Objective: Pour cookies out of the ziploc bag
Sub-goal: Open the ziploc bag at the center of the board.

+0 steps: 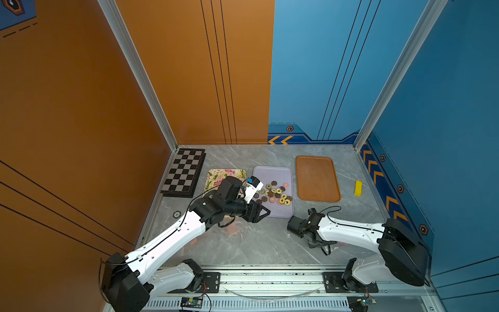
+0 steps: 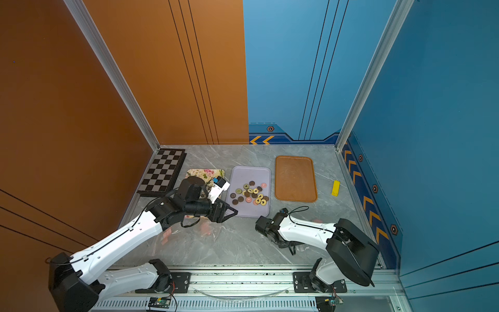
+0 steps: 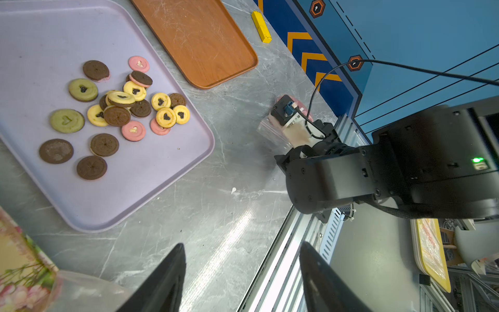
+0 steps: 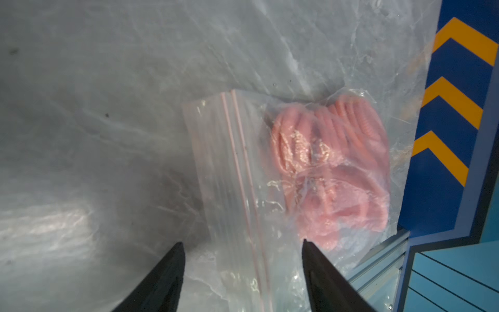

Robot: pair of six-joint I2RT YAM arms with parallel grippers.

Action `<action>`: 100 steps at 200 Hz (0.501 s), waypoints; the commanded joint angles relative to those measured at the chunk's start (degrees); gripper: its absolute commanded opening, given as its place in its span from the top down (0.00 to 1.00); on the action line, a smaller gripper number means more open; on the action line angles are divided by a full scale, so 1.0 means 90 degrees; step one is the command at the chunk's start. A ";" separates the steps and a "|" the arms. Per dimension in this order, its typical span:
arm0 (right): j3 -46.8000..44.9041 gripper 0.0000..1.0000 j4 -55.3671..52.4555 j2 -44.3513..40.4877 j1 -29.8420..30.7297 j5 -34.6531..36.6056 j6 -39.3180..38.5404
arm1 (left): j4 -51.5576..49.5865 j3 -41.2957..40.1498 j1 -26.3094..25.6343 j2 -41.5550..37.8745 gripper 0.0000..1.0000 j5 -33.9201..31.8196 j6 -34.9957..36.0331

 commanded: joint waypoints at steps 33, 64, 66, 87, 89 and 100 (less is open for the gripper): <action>0.0108 0.75 -0.0248 -0.0017 -0.0072 0.0473 0.0110 | 0.0124 -0.0199 0.0086 -0.0261 0.32 -0.0222 -0.0192; 0.0100 0.99 -0.0255 -0.0273 -0.0087 0.0411 0.0071 | 0.0114 -0.0089 0.0132 -0.0158 0.32 -0.0156 -0.0045; 0.0094 0.99 -0.0255 -0.0293 -0.0087 0.0400 0.0070 | 0.0114 -0.0077 0.0138 -0.0143 0.32 -0.0150 -0.0033; 0.0137 1.00 -0.0226 -0.0569 -0.0093 0.0230 -0.0034 | 0.0114 0.0058 0.0179 0.0019 0.32 0.0012 0.0146; 0.0145 1.00 -0.0219 -0.0607 -0.0089 0.0209 -0.0049 | 0.0114 0.0077 0.0179 0.0033 0.32 0.0029 0.0180; 0.0223 1.00 -0.0174 -0.0829 -0.0104 0.0084 -0.0168 | 0.0114 0.0174 0.0179 0.0167 0.33 0.0175 0.0410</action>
